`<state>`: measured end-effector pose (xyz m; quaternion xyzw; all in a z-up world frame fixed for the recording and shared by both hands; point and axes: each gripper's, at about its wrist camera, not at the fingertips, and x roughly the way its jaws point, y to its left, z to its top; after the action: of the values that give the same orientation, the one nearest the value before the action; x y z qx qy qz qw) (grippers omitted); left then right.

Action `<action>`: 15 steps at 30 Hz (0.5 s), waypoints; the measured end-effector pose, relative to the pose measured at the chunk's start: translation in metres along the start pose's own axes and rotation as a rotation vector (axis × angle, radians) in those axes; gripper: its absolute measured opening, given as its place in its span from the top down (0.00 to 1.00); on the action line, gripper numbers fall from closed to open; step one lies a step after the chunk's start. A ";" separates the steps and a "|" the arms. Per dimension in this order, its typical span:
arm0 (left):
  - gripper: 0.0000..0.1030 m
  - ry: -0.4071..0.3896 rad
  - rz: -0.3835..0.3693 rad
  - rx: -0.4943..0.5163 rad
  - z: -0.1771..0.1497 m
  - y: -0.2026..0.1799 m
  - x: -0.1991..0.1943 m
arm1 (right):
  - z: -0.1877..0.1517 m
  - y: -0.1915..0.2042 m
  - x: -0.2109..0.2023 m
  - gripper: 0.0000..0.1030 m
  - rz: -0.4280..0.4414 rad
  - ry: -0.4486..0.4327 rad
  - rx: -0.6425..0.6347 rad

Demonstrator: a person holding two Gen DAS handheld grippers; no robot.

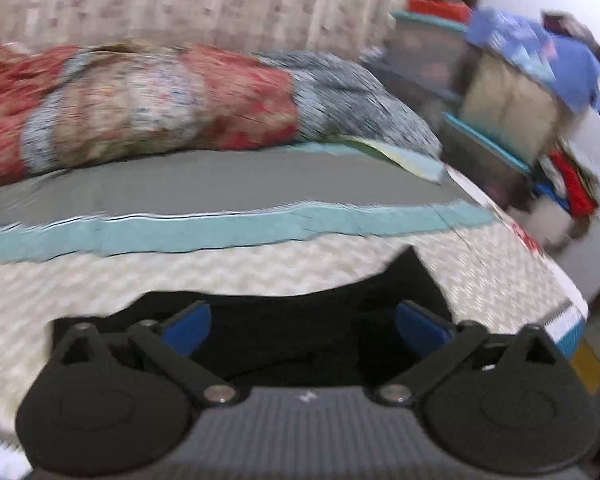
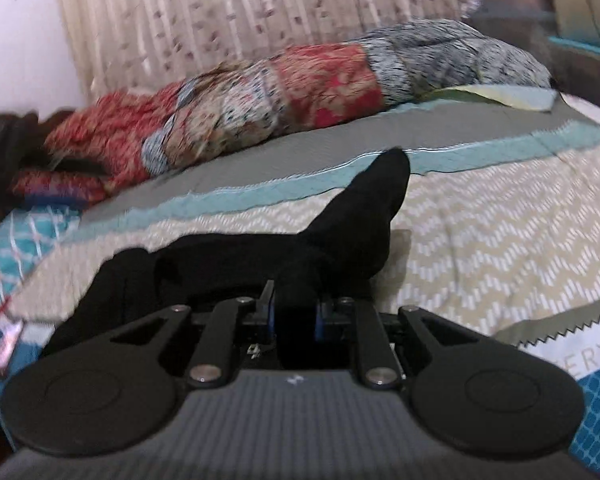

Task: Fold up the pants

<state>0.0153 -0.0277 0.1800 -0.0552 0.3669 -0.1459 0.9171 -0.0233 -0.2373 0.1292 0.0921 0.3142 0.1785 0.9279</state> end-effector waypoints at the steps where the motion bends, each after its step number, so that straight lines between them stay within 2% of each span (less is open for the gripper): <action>1: 0.00 0.029 -0.009 -0.001 0.005 -0.009 0.013 | -0.002 0.005 0.003 0.81 -0.005 0.001 -0.031; 4: 0.00 0.127 -0.072 -0.022 0.017 -0.033 0.050 | -0.005 0.019 0.005 0.81 -0.021 0.002 -0.112; 6: 0.00 0.157 -0.059 0.000 0.017 -0.045 0.070 | -0.009 0.024 0.003 0.81 -0.024 -0.001 -0.154; 7: 0.03 0.161 -0.049 0.023 0.016 -0.052 0.077 | -0.009 0.025 0.004 0.81 -0.024 -0.002 -0.170; 9: 0.53 0.169 -0.037 0.088 0.008 -0.061 0.087 | -0.012 0.038 0.002 0.81 -0.032 -0.008 -0.187; 10: 0.82 0.192 -0.037 0.109 0.002 -0.063 0.089 | -0.014 0.043 0.001 0.81 -0.033 -0.014 -0.201; 13: 0.83 0.182 -0.030 0.071 -0.002 -0.046 0.083 | -0.017 0.048 -0.003 0.68 -0.014 -0.037 -0.205; 14: 0.83 0.187 -0.041 0.033 -0.001 -0.034 0.079 | -0.019 0.048 -0.004 0.51 -0.006 -0.044 -0.184; 15: 0.83 0.190 -0.054 0.001 -0.001 -0.026 0.075 | -0.021 0.045 -0.004 0.44 0.005 -0.046 -0.160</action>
<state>0.0603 -0.0753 0.1352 -0.0506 0.4506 -0.1756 0.8738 -0.0516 -0.1964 0.1279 0.0223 0.2774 0.2033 0.9387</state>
